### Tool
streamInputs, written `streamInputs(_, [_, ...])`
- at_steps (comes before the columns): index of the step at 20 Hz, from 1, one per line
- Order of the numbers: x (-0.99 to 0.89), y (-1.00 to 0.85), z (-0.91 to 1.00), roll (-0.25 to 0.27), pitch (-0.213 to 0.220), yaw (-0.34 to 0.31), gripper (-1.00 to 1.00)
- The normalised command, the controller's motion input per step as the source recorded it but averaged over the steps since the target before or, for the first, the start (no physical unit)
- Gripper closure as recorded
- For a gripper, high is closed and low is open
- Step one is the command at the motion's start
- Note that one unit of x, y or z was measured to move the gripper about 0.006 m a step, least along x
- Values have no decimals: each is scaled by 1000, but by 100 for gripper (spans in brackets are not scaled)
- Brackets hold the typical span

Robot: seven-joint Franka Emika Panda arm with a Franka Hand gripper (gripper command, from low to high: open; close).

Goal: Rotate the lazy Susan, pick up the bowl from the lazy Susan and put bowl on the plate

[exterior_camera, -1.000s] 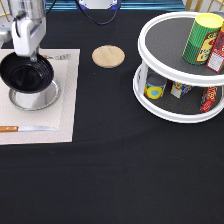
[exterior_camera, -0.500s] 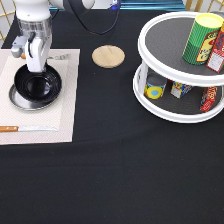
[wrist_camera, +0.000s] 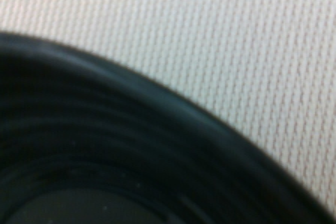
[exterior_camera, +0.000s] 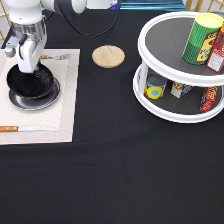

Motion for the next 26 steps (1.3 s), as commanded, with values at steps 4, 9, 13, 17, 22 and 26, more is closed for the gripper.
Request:
streamInputs(4, [719,165,9,60,245,12,100])
streamInputs(9, [792,235,174,30,254,45,100])
streamInputs(13, [552,136,20,36,250,46,100])
streamInputs(17, [140,93,51,19,224,22,-100])
streamInputs(22, [51,43,546,-12,233,18,-100])
streamInputs(26, [64,44,986,-66,178,1,-100])
